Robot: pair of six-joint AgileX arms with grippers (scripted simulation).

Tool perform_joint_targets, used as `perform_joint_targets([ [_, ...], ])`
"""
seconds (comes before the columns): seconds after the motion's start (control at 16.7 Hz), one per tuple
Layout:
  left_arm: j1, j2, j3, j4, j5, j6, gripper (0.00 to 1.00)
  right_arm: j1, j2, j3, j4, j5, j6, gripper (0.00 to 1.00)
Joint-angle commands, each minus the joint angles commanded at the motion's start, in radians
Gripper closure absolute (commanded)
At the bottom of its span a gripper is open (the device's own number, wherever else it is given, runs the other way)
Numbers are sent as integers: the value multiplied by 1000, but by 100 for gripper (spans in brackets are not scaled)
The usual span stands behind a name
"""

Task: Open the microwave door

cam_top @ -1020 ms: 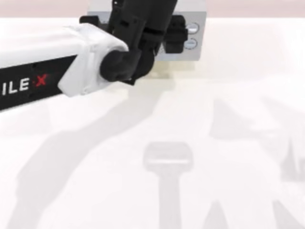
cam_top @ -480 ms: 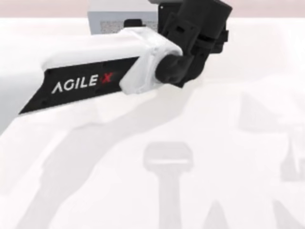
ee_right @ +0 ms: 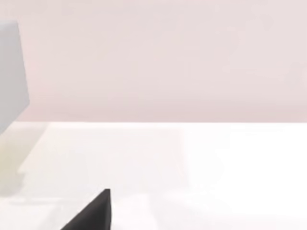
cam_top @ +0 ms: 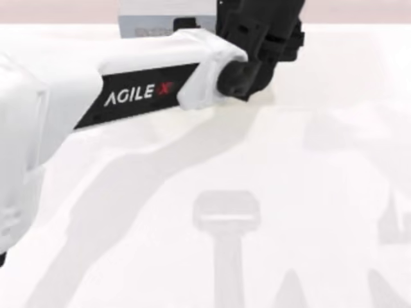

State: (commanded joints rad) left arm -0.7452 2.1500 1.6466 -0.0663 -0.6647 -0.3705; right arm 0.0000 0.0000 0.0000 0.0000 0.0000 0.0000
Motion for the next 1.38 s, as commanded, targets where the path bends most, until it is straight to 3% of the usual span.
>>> perform_joint_targets([
  [0.18,39,76,70,24,34,26,0,0,0,0,0,0,0,0],
  [0.42,42,81,75,25,37,28,0,0,0,0,0,0,0,0],
  [1.2,42,81,75,25,37,28,98,0,0,0,0,0,0,0],
  [1.38,42,81,75,25,37,28,100,0,0,0,0,0,0,0],
])
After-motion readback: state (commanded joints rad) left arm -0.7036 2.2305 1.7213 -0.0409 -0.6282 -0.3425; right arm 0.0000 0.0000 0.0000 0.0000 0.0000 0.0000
